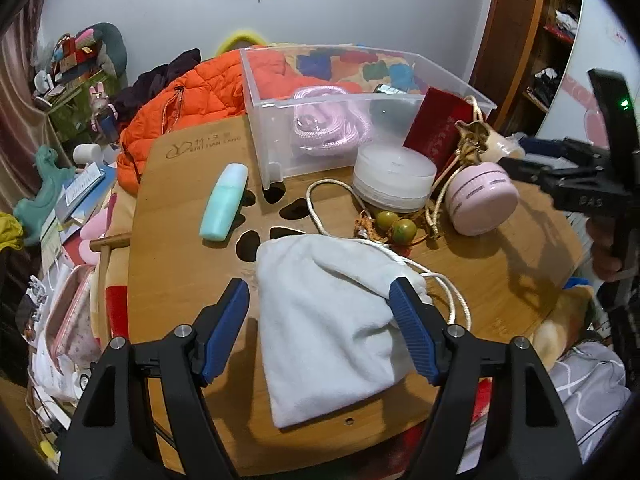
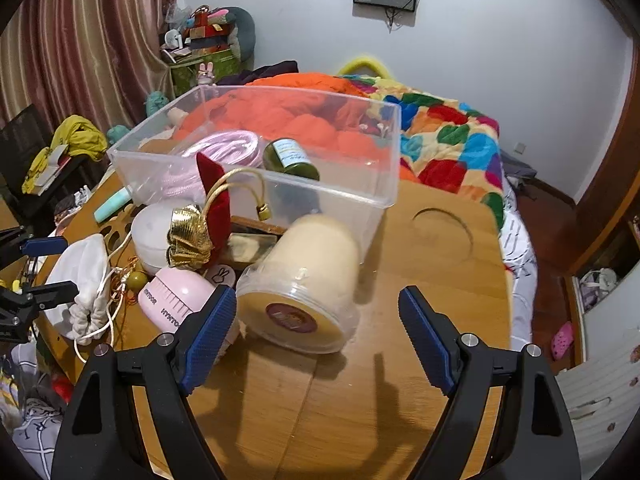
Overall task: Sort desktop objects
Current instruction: 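Move both tools back over the table toward the remaining items, then grasp the cream tub with the right tool while the left tool grasps the white cloth pouch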
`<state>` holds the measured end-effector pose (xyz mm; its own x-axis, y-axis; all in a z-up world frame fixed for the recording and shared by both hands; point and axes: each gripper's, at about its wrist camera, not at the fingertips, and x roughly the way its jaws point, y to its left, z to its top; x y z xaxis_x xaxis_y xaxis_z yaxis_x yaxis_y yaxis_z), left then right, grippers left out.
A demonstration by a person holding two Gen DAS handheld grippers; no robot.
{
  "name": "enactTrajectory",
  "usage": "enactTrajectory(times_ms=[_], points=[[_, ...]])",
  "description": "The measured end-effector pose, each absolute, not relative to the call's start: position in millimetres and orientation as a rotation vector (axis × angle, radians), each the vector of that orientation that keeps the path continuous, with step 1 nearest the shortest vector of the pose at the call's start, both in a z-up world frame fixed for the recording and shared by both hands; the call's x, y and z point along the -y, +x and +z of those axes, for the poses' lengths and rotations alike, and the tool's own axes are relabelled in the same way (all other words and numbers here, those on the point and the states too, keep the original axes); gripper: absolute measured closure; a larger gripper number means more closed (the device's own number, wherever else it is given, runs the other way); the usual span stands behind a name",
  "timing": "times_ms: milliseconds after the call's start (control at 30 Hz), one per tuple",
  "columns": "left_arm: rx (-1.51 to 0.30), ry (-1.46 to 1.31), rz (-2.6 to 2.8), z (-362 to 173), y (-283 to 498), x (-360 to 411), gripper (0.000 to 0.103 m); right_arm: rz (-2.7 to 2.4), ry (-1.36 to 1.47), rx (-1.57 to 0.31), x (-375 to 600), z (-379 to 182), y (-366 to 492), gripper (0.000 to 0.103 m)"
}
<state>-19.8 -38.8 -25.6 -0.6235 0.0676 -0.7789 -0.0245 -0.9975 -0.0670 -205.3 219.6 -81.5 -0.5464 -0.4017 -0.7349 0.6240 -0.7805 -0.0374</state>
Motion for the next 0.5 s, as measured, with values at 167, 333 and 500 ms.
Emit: enactTrajectory(times_ms=[167, 333, 500], points=[[0.1, -1.297, 2.753, -19, -16, 30, 0.029, -2.286, 1.008, -0.352, -216, -87, -212, 0.022], [0.025, -1.313, 2.761, -26, -22, 18, 0.023, -2.282, 1.045, -0.374, -205, -97, -215, 0.022], [-0.011, -1.312, 2.795, -28, -25, 16, 0.018, -2.296, 1.09, -0.376, -203, -111, -219, 0.024]])
